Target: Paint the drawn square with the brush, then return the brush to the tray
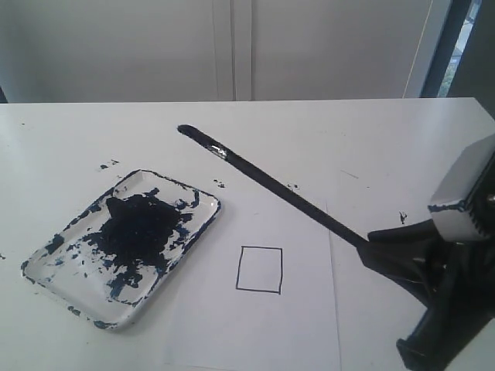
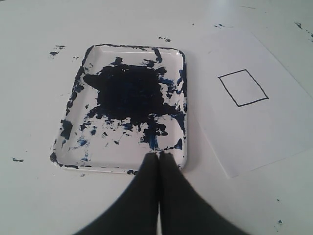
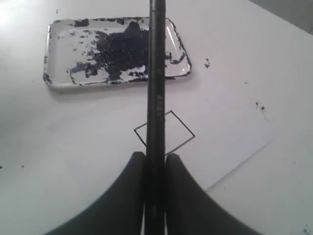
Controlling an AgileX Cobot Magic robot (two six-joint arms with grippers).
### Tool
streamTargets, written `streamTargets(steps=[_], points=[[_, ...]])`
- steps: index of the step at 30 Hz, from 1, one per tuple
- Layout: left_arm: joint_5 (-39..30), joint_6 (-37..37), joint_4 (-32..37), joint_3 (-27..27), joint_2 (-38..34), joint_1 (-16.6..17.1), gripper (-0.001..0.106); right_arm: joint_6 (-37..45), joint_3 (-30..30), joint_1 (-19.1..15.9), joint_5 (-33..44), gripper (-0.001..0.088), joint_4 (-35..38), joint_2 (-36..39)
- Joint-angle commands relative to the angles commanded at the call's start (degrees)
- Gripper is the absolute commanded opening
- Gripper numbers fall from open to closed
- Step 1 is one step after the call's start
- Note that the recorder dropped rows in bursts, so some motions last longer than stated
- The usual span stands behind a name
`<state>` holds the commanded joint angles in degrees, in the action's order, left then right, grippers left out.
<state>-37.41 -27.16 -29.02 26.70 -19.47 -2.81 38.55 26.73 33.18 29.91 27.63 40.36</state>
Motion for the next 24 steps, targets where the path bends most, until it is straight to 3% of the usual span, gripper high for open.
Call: streamTargets(steps=[3,8,14,24], points=[[0.00,0.00,0.00,0.00,0.00,0.00,0.000,-6.00,0.12,0.00,6.61,0.0000,-6.48,-1.15],[0.00,0.00,0.00,0.00,0.00,0.00,0.000,-7.58,0.61,0.00,13.93,0.0000,-8.92,-3.50],[0.00,0.00,0.00,0.00,0.00,0.00,0.000,-13.65,5.13,0.00,23.26,0.0000,-19.66,-4.74],[0.00,0.00,0.00,0.00,0.00,0.00,0.000,-13.64,8.04,0.00,26.14,0.0000,-23.80,-2.40]])
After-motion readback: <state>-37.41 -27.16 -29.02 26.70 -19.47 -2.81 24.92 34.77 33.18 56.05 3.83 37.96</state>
